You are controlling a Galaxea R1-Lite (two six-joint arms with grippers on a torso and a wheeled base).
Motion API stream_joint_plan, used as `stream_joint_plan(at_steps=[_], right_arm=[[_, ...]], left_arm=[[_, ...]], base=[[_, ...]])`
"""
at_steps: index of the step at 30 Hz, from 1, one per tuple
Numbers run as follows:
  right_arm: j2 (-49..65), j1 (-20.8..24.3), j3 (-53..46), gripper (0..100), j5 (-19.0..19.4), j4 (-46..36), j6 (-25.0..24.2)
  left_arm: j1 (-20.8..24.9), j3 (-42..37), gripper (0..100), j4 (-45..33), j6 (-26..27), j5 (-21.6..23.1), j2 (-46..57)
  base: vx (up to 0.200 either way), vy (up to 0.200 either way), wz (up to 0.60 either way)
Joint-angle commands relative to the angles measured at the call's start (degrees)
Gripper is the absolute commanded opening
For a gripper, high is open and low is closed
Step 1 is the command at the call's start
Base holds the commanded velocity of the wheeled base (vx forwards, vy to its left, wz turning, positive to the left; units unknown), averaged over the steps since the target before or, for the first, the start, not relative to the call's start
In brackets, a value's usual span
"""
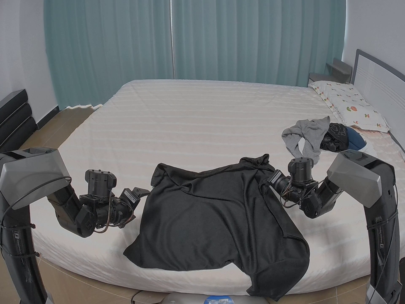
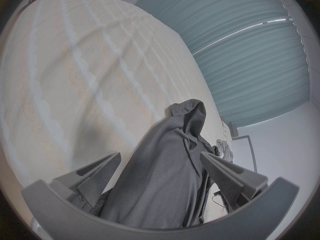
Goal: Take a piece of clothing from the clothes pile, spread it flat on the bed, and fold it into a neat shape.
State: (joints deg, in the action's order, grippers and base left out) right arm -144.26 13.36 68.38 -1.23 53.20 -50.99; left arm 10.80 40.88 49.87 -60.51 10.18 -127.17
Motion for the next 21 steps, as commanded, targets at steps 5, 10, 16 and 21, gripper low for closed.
stream_joint_plan(at_steps=[5,10,16,21], right_arm=[[1.7,-5.63,1.41,0,0.09,-0.11,0.28],[1.27,-7.82,2.37,0,0.09,-0.03,0.28],[0.47,-10.2,3.69,0,0.35,-0.11,0.28],[-1.63,-10.46,3.87,0,0.53,0.06,0.63]], left_arm=[[0.01,-0.01,100,0.05,0.05,0.02,-0.09],[0.01,0.08,100,0.05,0.05,0.02,-0.09],[0.01,-0.01,100,0.05,0.05,0.02,-0.09],[0.01,-0.01,100,0.05,0.22,0.02,-0.09]], base=[[0.0,0.0,0.0],[0.0,0.0,0.0],[0.0,0.0,0.0],[0.0,0.0,0.0]])
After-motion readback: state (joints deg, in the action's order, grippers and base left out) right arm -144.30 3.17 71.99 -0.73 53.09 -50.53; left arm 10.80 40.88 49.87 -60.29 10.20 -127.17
